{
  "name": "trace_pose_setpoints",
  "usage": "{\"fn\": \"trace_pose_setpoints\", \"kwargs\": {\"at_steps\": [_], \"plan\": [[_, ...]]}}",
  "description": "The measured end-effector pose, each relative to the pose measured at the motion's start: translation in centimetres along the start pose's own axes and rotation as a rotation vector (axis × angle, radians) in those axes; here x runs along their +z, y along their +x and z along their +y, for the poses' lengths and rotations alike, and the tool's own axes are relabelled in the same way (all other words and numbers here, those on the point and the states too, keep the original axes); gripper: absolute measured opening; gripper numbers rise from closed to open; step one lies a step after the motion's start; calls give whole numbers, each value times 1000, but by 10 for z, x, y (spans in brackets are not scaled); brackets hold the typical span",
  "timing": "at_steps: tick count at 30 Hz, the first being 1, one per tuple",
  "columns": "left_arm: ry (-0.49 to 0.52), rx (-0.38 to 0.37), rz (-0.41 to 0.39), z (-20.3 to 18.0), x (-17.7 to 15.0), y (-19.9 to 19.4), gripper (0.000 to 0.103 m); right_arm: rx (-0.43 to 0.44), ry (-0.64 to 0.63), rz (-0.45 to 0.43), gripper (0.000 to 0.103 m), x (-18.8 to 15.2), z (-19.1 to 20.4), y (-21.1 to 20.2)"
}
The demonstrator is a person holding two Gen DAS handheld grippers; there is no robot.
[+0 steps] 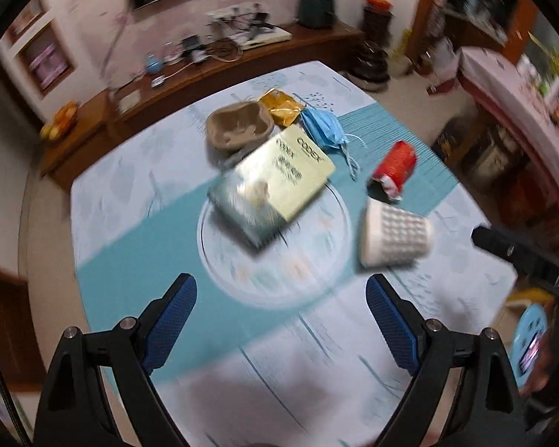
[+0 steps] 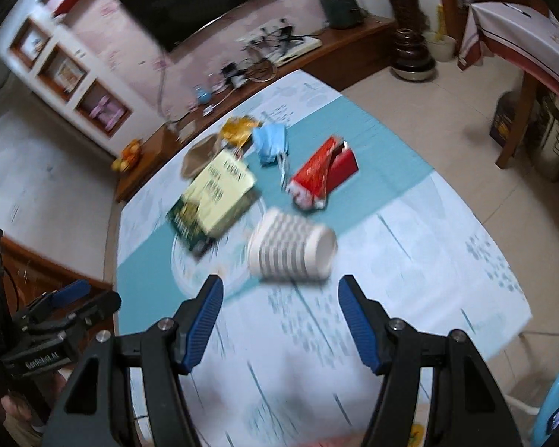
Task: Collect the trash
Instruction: 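Grasp the red snack tube with the right tool while the left grasps the CODEX chocolate box, then carry snack tube and CODEX box down to the black bin and open both tools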
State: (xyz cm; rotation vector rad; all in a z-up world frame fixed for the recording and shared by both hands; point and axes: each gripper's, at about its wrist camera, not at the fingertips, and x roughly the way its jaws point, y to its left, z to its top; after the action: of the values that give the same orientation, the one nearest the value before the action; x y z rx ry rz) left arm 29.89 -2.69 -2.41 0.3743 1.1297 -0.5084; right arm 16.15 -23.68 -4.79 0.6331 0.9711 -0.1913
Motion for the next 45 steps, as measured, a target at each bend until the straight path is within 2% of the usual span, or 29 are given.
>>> {"fn": "trace_pose_setpoints", "kwargs": {"at_steps": [5,7,9,12,19,26,30,31,33,36,45], "plan": [[160,-37,98,6,51,64,92,-75,64,-8,64,40,6,46],[215,-39,125,3,62,81,102,-101,96,1,66,55,4,64],[258,-48,153,1,73,100,102,-118,132,0,71,66,1,78],[282,-49,187,1,85,122,102,-159,183,-5,75,83,-5,99],[397,-8,228,-12,93,158,102,-227,309,26,75,98,-27,143],[429,38,259,-22,91,185,102,-293,318,79,76,95,-34,173],[447,86,253,-26,86,193,103,-327,267,72,73,92,-27,175],[447,98,255,-27,85,194,103,-332,258,71,70,91,-26,174],[440,116,257,-28,84,195,103,-335,250,69,50,90,-25,171],[434,127,250,-29,82,195,102,-314,266,75,47,85,-28,167],[380,70,215,-28,67,166,100,-214,293,31,45,67,-31,136]]}}
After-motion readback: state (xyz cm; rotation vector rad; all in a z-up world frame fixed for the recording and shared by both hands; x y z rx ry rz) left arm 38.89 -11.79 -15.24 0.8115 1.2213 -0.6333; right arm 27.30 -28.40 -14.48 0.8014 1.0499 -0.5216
